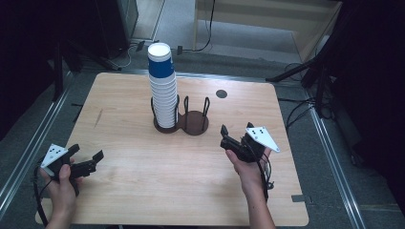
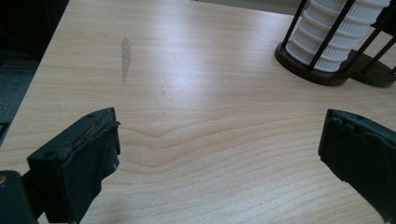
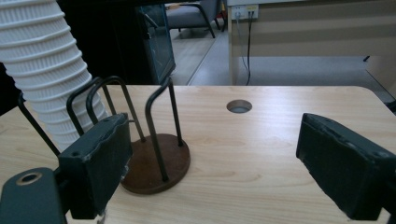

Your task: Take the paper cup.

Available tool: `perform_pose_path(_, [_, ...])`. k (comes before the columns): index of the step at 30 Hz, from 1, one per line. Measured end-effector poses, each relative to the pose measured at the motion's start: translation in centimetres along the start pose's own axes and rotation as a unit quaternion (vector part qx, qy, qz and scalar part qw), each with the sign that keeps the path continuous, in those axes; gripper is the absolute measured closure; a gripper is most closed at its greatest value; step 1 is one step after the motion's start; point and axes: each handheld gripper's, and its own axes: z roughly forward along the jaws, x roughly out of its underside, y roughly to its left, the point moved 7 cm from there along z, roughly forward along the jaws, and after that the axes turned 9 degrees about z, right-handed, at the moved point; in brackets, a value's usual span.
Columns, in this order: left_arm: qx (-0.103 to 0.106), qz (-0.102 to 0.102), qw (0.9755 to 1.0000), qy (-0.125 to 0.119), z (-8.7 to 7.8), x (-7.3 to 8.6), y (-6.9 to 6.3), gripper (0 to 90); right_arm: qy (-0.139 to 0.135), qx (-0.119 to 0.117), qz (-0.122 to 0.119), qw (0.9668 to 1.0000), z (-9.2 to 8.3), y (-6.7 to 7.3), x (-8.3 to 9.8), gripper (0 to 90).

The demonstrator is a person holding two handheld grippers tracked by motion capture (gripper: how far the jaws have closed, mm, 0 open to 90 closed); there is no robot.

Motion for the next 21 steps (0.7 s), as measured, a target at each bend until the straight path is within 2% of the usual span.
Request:
perform_pose_path(3, [0.0, 0.002, 1.0, 0.001, 0.0, 0.0, -0.1, 0.0, -0.002, -0.003, -0.004, 1.0, 0.2, 0.5, -0.2, 10.8])
perform_pose_path(5, [0.0, 0.001, 1.0, 0.001, 0.0, 0.0, -0.1, 0.0, -0.002, -0.012, -0.008, 0.9999, 0.6, 1.5, -0.5, 11.8])
perform_pose_path(7, [0.0, 0.001, 1.0, 0.001, 0.0, 0.0, -0.1, 0.0, -0.003, -0.013, -0.012, 0.9998, 0.7, 1.7, -0.5, 12.1])
perform_pose_path(8, [0.001, 0.002, 1.0, 0.001, 0.0, 0.0, -0.1, 0.0, -0.002, -0.013, -0.019, 0.9997, 1.0, 2.3, -0.7, 12.5])
perform_pose_path(12, [0.002, 0.001, 1.0, 0.001, 0.0, 0.0, -0.1, 0.0, -0.006, -0.019, -0.02, 0.9996, 1.6, 3.3, -1.1, 12.8])
perform_pose_path(17, [0.003, 0.001, 1.0, 0.001, 0.1, 0.0, -0.1, 0.0, -0.015, -0.04, -0.029, 0.9986, 2.4, 5.7, -1.9, 13.5])
perform_pose_path(18, [0.003, 0.001, 1.0, 0.001, 0.1, 0.0, -0.1, 0.0, -0.015, -0.04, -0.029, 0.9986, 2.4, 5.7, -1.9, 13.5])
perform_pose_path(21, [0.005, 0.0, 1.0, 0.0, 0.1, 0.0, -0.1, 0.0, -0.019, -0.044, -0.035, 0.9982, 3.0, 7.0, -2.2, 13.9])
